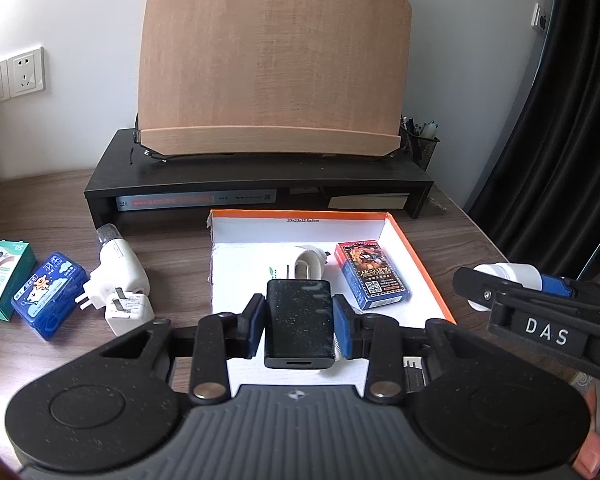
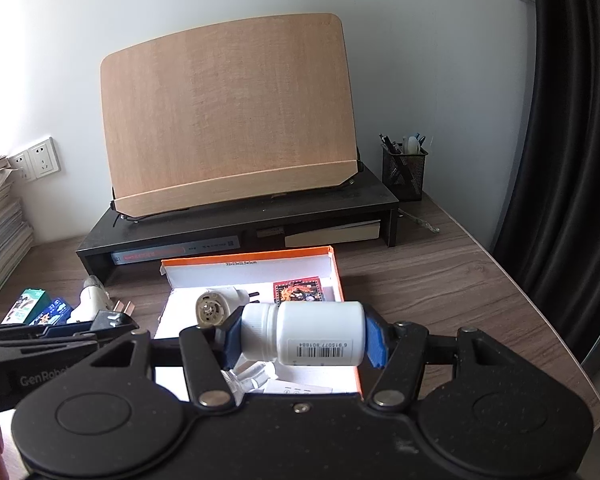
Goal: Organize rigid objects
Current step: 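Carry the black charger and white pill bottle over the white box with both tools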
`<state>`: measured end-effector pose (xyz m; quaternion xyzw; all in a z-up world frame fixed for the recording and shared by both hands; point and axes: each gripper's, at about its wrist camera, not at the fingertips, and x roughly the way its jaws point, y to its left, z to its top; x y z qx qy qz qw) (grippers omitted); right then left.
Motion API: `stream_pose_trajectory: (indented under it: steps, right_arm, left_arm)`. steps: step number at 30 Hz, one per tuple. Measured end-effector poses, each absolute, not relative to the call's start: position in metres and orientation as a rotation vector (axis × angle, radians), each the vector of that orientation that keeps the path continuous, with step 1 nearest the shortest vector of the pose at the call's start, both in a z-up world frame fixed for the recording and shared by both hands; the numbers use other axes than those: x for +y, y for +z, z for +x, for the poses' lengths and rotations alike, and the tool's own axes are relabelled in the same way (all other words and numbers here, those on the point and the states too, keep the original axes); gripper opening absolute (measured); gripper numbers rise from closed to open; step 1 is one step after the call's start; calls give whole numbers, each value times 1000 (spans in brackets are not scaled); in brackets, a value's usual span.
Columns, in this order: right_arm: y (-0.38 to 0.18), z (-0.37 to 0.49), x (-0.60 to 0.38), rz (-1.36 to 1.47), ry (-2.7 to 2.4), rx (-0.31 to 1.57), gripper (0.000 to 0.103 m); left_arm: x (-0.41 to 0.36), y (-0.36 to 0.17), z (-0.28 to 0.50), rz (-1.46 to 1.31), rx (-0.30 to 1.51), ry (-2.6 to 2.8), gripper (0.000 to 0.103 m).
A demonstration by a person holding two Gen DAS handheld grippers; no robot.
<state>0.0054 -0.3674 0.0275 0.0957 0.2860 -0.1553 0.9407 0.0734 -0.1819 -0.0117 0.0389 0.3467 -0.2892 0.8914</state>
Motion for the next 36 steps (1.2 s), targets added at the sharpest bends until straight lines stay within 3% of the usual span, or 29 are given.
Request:
stream_pose_trajectory:
  steps: [36]
  right_arm:
    - [17,1,-348,190,-286,619,70]
  left_arm:
    - [-173,-21,53,86,767,-565,37]
